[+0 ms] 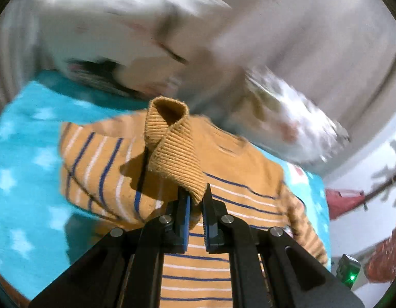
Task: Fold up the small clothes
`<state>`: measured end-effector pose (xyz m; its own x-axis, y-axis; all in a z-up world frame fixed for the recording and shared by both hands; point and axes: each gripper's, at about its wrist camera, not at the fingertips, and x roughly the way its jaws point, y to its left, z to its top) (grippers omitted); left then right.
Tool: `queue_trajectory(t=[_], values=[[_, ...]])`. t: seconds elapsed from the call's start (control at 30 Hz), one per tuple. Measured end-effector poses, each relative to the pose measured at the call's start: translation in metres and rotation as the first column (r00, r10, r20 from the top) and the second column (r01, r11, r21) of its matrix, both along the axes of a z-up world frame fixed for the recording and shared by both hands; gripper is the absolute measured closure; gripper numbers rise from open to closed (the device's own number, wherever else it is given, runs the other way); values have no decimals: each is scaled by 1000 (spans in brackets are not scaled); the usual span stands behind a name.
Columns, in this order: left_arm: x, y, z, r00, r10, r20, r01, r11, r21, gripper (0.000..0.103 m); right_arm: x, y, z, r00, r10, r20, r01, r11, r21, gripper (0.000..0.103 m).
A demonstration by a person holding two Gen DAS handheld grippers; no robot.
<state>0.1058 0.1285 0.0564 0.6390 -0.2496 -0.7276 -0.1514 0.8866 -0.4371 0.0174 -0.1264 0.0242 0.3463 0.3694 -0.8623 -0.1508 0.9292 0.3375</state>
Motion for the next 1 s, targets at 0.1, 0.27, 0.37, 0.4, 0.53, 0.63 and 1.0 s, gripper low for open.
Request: queue_trajectory(t=[0.1, 0.27, 0.37, 0.4, 0.53, 0.63, 1.0], values=[[19, -54, -15, 997, -78, -23, 77, 997, -24, 95, 0, -31, 1, 1000, -20, 2, 20, 1000, 3, 61], [52, -127, -56, 976, -194, -97, 193, 981, -22, 91, 5, -80, 1, 997, -76, -7, 76, 997, 5, 60], [52, -144, -77, 960, -227, -165, 220, 974, -60, 87, 10, -98, 0, 995, -94, -12, 94, 996, 8, 60], [43, -144, -77, 959, -230, -167, 222, 973, -65, 79, 12, -102, 1, 995, -96, -9, 96, 995, 7, 60], [13, -135, -64, 969, -195, -151, 194, 981, -25, 46, 27, -101, 7, 998, -66, 18, 65, 998, 21, 60], [-8, -119, -59, 980, -119, -161, 125, 992, 26, 44, 48, -90, 7, 999, -22, 36, 20, 998, 61, 60], [-92, -21, -74, 947, 227, -225, -203, 971, 127, 43, 123, -14, -56, 997, 63, -54, -60, 996, 63, 61]])
